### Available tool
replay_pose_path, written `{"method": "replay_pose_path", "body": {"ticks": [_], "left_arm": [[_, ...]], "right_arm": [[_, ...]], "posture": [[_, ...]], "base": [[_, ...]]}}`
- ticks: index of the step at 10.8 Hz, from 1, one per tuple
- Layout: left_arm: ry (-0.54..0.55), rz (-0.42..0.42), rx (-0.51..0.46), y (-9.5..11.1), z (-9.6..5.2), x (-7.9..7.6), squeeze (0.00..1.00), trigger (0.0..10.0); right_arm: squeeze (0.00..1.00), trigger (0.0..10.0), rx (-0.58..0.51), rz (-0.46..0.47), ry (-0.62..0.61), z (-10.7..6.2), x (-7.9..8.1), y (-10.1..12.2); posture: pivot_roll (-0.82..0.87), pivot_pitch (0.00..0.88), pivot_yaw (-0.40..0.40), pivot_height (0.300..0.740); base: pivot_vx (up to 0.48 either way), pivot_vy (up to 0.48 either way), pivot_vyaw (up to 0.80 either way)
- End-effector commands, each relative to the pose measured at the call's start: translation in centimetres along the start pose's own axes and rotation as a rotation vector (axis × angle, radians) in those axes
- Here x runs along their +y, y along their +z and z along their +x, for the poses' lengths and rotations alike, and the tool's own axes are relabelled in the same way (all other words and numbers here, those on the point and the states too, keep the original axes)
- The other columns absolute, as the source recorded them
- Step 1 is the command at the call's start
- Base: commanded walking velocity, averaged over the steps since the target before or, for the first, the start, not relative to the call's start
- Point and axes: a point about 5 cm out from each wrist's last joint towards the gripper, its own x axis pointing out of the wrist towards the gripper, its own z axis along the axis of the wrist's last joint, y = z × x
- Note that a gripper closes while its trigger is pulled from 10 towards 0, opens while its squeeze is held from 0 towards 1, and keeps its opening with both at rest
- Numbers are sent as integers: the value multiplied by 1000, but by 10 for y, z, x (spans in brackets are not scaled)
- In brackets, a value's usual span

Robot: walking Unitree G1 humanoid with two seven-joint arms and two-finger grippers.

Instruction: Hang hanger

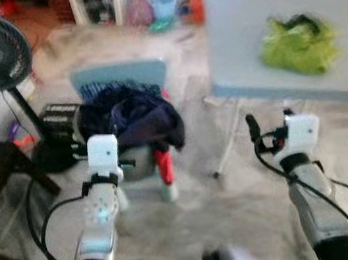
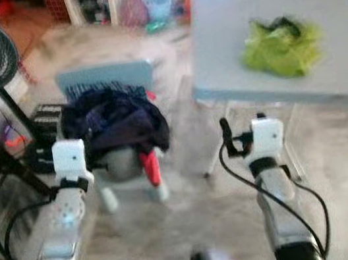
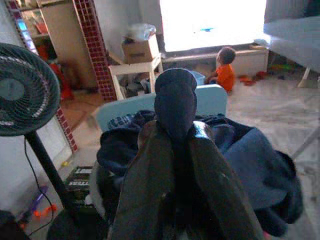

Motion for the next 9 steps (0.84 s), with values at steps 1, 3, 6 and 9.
{"method": "replay_pose_path", "body": {"ticks": [1, 3, 6, 9], "left_arm": [[-20, -14, -14, 4, 0, -4, 0, 10000], [-105, -43, -28, 8, -4, -14, 0, 10000], [-98, -84, -45, 13, -2, -16, 0, 10000], [-100, -94, -40, 12, -2, -14, 0, 10000]], "right_arm": [[0, 10000, 11, -13, 27, 0, 2, 1], [0, 10000, 21, -27, 30, -2, 1, 1], [0, 10000, 23, -37, 38, -2, 0, 2], [0, 10000, 30, -43, 49, -2, 2, 2]], "posture": [[-20, 146, -58, 740], [-30, 154, -60, 740], [-39, 158, -65, 740], [-41, 161, -70, 740]], "base": [[0, 0, 0], [0, 0, -662], [0, -415, -402], [0, -447, 0]]}}
